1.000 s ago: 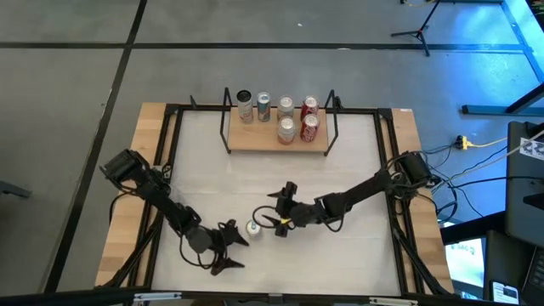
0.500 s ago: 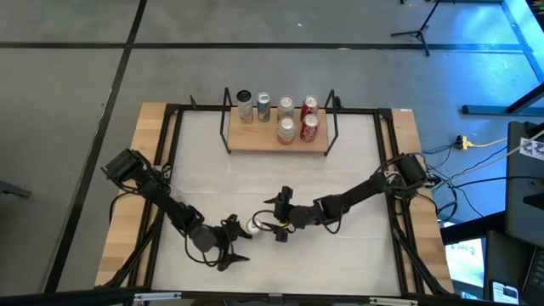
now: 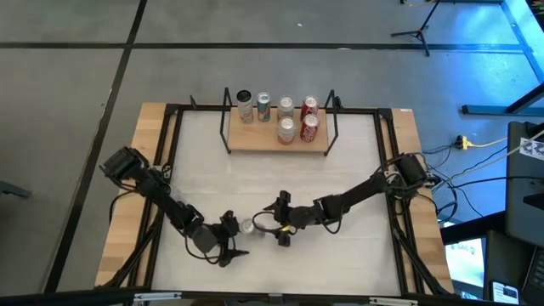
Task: Place canned beverage on shelf
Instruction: Put the blue soda can align with the other blue soda can on the shelf
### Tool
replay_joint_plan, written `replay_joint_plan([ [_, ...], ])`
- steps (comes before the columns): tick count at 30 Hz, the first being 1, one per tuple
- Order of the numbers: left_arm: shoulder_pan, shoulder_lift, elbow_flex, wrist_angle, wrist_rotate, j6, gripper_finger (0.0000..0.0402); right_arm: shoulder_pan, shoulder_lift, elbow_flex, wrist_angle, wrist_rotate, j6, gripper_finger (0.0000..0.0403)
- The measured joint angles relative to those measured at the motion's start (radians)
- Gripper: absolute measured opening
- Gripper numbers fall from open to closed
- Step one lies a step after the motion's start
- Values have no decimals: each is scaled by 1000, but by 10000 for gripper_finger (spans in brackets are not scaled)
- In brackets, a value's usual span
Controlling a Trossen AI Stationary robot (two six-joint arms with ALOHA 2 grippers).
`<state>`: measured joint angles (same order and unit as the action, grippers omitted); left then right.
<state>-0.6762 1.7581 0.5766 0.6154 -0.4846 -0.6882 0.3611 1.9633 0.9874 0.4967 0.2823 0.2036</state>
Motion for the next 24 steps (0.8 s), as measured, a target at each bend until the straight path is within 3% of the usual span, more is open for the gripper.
replay_joint_plan([
  [4,4,-9,0,-20,-70,-17,357,1,2,0,-26,-10,6,340],
  [18,16,-11,0,-18,-66,-17,357,0,2,0,-29,3,9,340],
  [24,15,-27,0,-72,26,-37,357,1,1,0,-45,-13,4,340],
])
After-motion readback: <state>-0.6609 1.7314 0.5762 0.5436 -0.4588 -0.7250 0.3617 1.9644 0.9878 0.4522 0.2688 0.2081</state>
